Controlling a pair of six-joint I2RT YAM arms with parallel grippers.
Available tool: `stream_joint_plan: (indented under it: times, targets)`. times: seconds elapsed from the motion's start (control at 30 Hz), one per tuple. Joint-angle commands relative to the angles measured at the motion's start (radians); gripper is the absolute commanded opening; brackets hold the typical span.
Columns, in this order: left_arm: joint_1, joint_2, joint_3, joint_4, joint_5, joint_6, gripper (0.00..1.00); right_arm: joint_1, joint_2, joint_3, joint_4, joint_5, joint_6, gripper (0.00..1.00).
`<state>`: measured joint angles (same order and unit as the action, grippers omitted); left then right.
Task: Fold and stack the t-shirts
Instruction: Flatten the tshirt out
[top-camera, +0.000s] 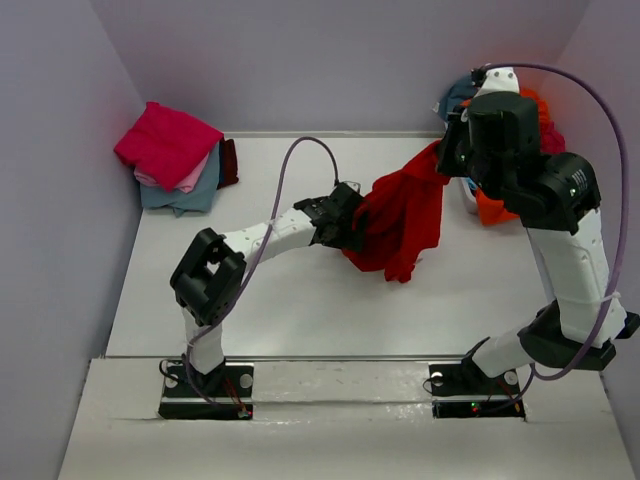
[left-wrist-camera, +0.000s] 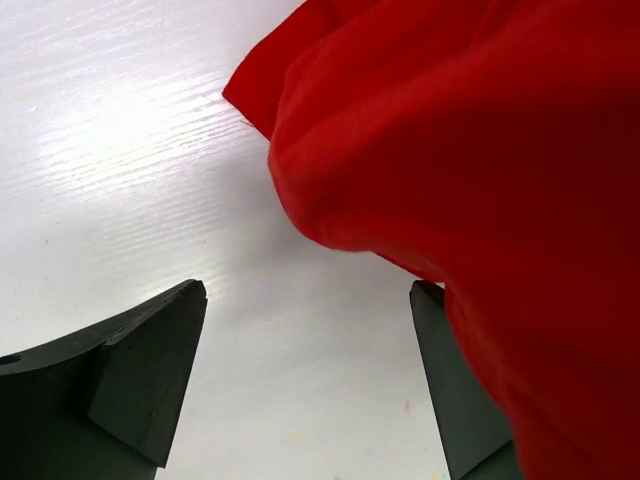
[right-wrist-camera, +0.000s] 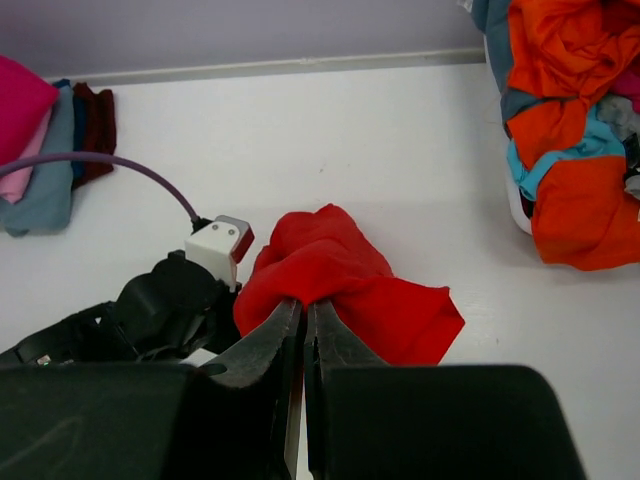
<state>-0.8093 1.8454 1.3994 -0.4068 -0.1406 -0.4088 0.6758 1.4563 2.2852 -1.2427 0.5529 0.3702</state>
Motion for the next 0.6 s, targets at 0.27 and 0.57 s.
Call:
stream_joint_plan:
  times: [0.27,0.57]
  targets:
    - [0.004,0.104,0.168,-0.007,-0.077,0.024,0.91,0.008,-0.008,-0.007,0.017,0.033,-0.002,0.07]
    - [0.004,0.153,0.225,0.014,-0.045,0.044,0.55,0.008,-0.022,-0.05,0.008,0.032,0.013,0.07]
